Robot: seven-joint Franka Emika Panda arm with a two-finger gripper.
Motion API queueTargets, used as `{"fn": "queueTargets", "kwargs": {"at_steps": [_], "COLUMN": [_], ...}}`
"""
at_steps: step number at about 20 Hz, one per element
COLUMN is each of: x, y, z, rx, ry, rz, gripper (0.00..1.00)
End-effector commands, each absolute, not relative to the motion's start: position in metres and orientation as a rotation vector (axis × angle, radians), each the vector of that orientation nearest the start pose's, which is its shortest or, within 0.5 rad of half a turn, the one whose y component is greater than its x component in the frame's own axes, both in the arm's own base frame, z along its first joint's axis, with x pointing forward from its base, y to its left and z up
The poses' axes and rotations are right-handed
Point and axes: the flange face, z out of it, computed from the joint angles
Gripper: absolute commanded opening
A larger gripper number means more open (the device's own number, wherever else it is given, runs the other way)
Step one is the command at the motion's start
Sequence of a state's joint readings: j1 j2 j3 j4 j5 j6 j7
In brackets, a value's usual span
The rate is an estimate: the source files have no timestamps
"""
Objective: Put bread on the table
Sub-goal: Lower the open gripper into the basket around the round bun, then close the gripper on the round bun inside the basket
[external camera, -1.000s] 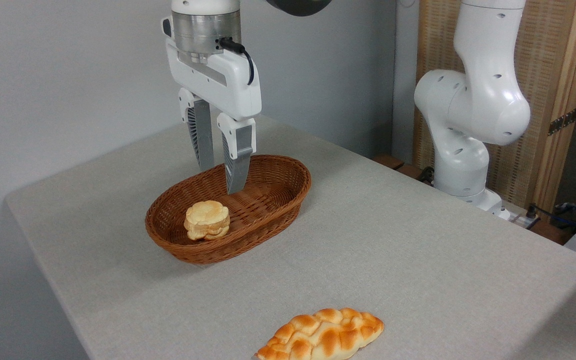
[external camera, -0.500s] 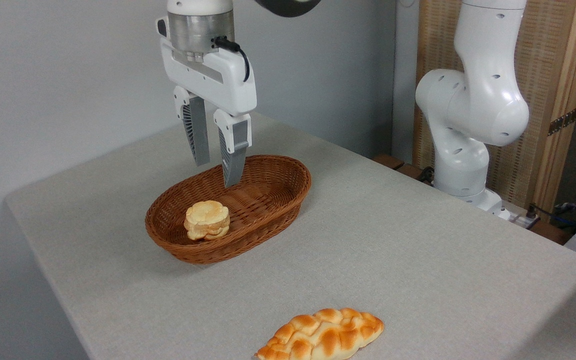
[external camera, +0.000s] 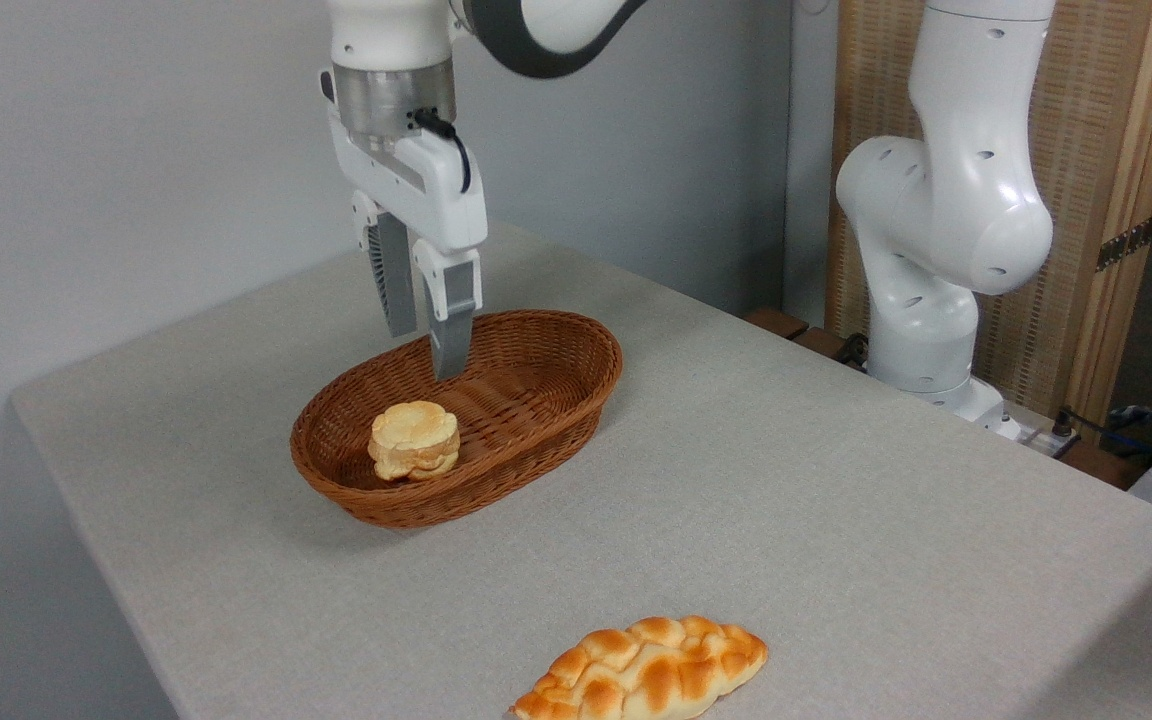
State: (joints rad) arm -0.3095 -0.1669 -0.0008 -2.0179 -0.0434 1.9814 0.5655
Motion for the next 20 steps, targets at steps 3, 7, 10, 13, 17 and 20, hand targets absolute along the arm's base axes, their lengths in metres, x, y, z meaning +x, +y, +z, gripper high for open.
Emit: {"fn": "queueTargets", "kwargs": {"at_steps": [3,7,10,13,17,20], "x": [0.498,0.499,0.498,0.502,0.504,0.505], "y": [-0.17,-0.179,-0.185,-0.186,-0.188,-0.188], "z": [0.513,0.488,0.475,0.458,0.451,0.445], "rx": [-2.873,-2.868,-2.853,-2.848,-2.841,-2.836], "ry": [1.311,1.342,1.356,1.352,1.359,1.366], "rz": [-0.309,-0.246,-0.256,-0.289,-0.274,-0.253], "gripper": [1.0,1.0,1.0,1.0,1.0,1.0]}}
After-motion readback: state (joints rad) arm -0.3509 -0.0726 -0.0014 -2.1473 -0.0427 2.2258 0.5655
